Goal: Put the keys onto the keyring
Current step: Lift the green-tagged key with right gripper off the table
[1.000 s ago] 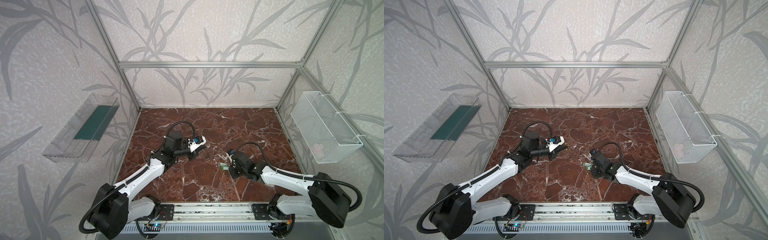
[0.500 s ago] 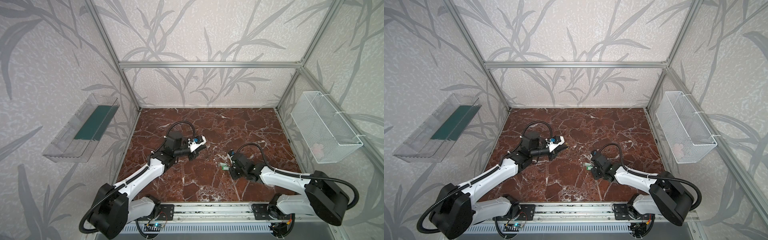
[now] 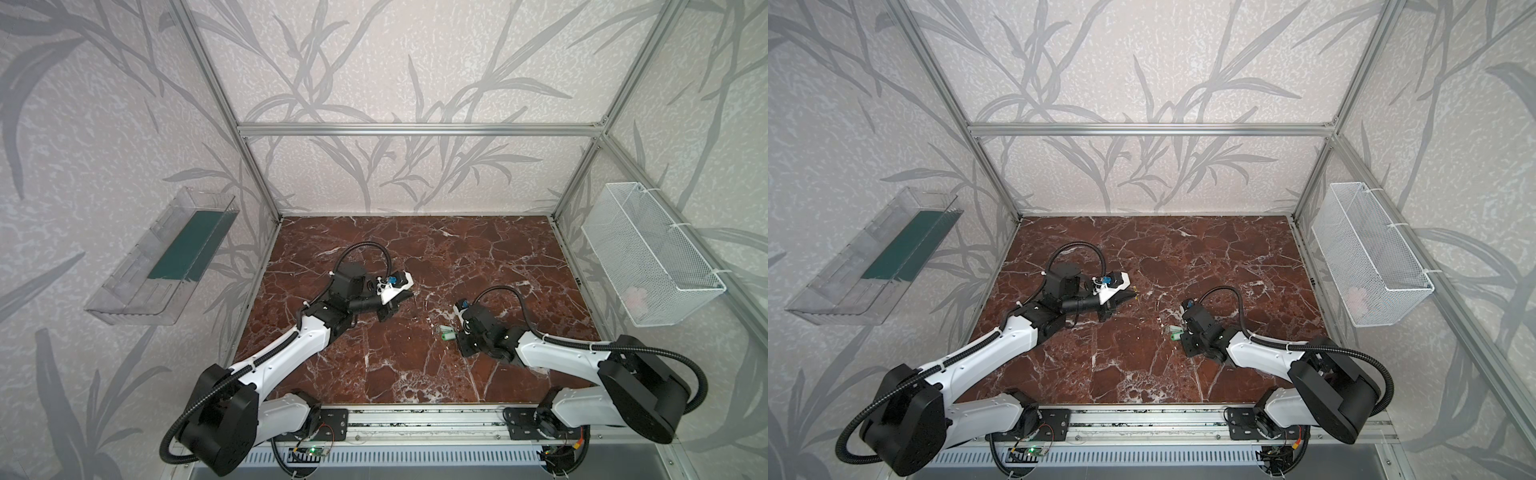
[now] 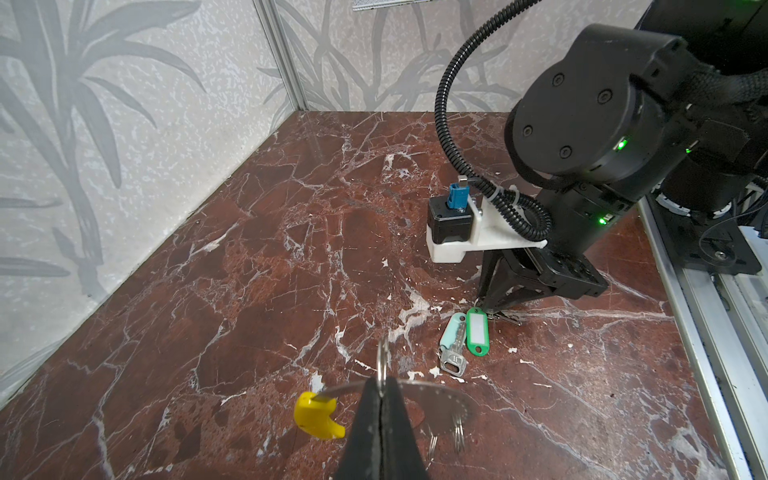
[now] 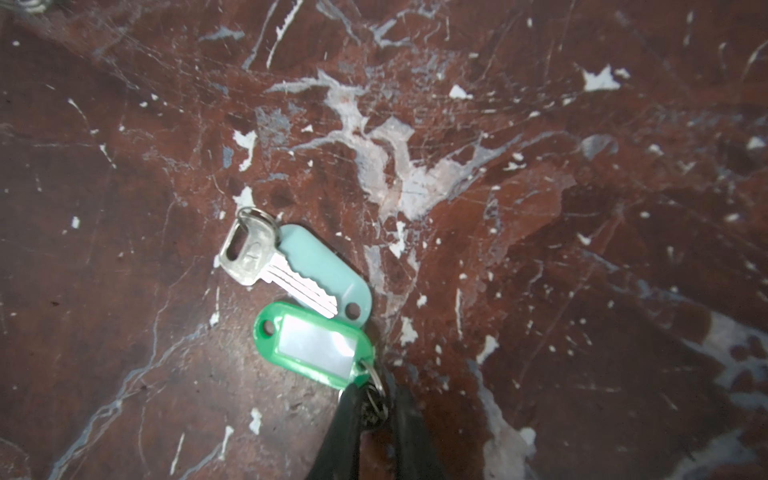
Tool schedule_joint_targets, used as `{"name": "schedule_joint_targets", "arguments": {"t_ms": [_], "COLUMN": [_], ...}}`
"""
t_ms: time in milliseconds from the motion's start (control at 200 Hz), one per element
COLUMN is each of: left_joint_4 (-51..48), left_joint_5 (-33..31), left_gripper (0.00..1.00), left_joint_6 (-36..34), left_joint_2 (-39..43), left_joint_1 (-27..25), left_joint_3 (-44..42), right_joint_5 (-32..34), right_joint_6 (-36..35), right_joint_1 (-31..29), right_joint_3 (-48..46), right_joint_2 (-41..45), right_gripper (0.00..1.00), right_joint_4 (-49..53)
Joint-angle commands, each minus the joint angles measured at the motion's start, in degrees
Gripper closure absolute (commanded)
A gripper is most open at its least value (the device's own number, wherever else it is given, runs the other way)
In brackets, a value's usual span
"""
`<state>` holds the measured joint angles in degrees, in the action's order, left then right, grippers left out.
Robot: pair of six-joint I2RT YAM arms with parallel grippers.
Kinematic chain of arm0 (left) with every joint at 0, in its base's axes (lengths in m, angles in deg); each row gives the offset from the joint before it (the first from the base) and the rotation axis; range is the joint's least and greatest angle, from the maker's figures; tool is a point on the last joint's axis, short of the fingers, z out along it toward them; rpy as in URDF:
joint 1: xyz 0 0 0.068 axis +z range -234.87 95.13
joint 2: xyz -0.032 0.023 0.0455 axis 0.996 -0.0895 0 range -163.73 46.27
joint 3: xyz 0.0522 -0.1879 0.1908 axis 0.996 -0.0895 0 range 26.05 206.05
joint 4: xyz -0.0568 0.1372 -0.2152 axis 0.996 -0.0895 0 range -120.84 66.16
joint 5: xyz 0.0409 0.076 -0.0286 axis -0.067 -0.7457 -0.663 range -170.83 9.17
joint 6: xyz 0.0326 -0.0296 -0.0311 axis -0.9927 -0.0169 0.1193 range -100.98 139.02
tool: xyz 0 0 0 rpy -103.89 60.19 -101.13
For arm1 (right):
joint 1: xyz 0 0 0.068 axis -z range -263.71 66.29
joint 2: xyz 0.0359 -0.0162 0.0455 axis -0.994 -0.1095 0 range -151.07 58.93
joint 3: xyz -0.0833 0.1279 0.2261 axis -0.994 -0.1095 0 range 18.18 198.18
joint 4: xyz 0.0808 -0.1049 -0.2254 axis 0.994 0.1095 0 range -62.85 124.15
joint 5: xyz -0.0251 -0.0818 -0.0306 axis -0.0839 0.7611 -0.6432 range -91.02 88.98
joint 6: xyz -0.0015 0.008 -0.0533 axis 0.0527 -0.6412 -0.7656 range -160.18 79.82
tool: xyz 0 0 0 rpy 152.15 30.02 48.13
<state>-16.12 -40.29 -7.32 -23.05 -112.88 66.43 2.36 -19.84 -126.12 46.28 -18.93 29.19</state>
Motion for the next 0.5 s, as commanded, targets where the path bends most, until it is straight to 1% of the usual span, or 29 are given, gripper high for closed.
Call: {"name": "schedule_joint_targets", "arguments": {"t_ms": [0, 255, 495], "left_joint_4": [0.56, 0.61, 0.98], "left_joint_5": [0.88, 1.11, 1.52], "left_gripper": [1.00, 1.00, 1.00], "left_joint_6": [-0.37, -0.50, -0.37], "left_joint_2": [-0.37, -1.14, -1.52], "left_joint_1": [-0.18, -0.15, -0.20], "left_joint_3": [2.42, 2.77, 2.77], "right_joint_5": [-0.99, -1.19, -2.99], "right_joint_6": [0.40, -0.19, -1.68], "right_joint_1": [0.27, 0.31, 0.31], "right_joint_3": [-0.72, -1.29, -1.90], "right_joint_2": [-0.91, 0.39, 2.34], "right_gripper": [0.87, 0.97, 1.00], "right_joint_4": [-0.22, 0.07, -1.63]}}
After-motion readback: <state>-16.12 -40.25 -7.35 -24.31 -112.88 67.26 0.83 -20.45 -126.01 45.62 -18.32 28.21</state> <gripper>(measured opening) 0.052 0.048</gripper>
